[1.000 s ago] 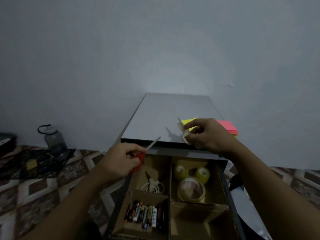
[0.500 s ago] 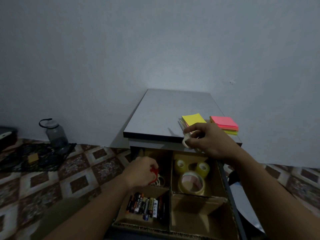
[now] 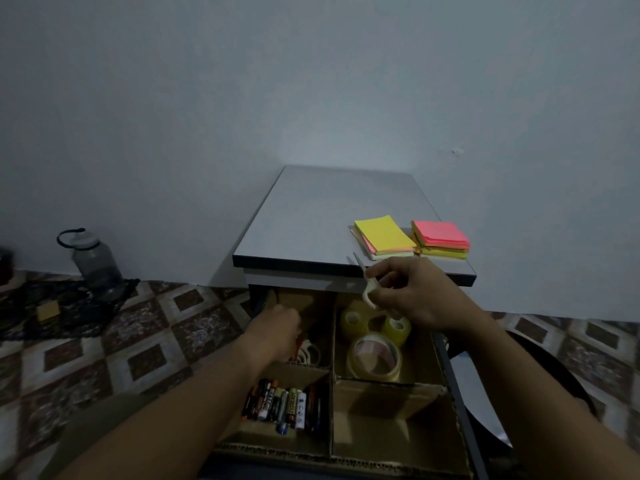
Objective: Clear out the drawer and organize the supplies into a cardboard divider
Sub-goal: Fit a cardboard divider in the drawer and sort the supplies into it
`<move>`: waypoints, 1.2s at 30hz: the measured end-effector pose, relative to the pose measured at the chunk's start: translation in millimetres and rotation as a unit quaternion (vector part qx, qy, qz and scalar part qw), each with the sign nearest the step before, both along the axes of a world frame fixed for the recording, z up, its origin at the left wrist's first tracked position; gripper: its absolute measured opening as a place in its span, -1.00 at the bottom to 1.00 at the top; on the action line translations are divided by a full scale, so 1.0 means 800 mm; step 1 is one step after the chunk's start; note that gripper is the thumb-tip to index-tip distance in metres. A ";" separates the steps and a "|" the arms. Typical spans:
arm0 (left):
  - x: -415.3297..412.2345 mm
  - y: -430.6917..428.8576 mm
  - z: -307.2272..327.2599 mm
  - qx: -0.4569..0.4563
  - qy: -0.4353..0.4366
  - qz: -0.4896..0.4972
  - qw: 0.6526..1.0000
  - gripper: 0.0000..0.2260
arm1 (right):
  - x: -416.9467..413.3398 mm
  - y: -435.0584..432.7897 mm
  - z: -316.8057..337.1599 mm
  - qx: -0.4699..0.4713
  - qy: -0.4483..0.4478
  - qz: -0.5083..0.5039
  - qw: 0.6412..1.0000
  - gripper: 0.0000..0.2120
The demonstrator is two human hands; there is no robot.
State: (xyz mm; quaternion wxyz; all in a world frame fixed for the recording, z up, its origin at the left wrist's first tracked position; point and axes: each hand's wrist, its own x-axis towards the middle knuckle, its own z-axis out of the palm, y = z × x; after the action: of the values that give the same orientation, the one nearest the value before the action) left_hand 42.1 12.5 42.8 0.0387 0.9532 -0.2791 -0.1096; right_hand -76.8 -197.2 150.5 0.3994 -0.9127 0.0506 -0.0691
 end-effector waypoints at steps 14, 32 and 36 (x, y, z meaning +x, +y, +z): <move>0.027 0.082 0.019 -0.302 -0.010 0.105 0.948 -0.83 | 0.016 0.046 -0.029 -0.030 0.031 0.075 0.996 -0.69; 0.048 0.094 -0.012 -0.355 0.084 0.162 0.917 -0.88 | 0.090 0.134 -0.125 -0.303 0.184 0.039 0.934 -0.74; 0.046 0.091 -0.011 -0.357 0.073 0.169 0.916 -0.88 | 0.092 0.132 -0.133 -0.298 0.179 0.036 0.937 -0.71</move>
State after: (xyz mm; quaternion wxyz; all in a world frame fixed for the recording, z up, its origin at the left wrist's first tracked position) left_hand 78.8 85.5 33.8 0.4143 0.8984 -0.1312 -0.0637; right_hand -3.3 -91.5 44.2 0.0957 -0.9885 0.0651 0.0976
